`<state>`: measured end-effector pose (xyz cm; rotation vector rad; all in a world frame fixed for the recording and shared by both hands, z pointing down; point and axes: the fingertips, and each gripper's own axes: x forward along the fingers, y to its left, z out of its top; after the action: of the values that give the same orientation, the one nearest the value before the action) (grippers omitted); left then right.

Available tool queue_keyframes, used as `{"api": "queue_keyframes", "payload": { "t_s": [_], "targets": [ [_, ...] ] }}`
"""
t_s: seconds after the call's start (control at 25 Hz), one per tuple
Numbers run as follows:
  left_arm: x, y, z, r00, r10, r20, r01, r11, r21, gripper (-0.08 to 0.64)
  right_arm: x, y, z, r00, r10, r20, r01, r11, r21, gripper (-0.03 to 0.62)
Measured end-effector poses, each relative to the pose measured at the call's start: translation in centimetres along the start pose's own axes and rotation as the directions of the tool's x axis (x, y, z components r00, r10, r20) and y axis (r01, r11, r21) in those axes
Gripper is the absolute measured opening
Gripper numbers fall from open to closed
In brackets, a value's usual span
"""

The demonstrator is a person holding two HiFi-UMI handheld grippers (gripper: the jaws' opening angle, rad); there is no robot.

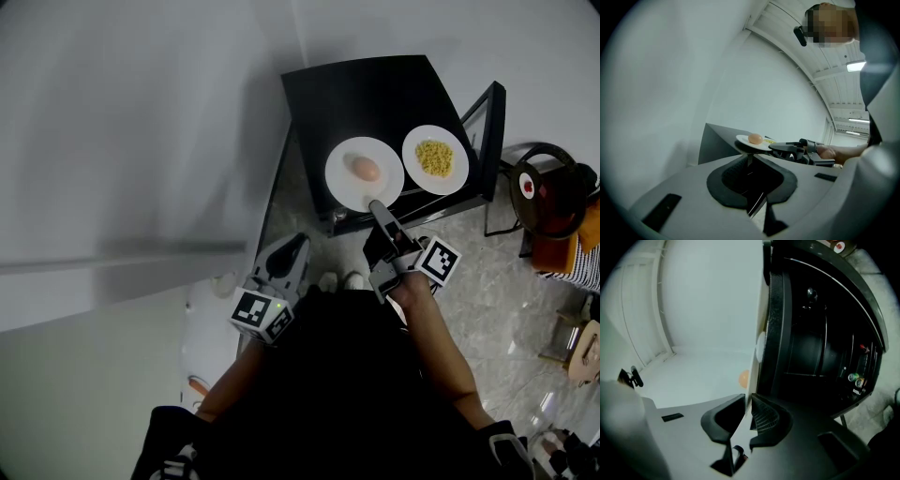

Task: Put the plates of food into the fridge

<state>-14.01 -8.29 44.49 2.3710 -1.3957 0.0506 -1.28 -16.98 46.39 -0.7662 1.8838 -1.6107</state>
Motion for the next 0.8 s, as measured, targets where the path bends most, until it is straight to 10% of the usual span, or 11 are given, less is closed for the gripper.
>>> {"api": "queue_keyframes", "payload": {
  "t_s": [0.8],
  "targets": [
    [0.2, -1.2, -0.9, 0.997, -0.065, -0.03, 0.066, 0.998, 0.015, 0.037, -8.2, 1.6, -2.9, 0.995, 0.048, -0.086, -0.04, 0.995, 0.086, 0.037]
  ]
}}
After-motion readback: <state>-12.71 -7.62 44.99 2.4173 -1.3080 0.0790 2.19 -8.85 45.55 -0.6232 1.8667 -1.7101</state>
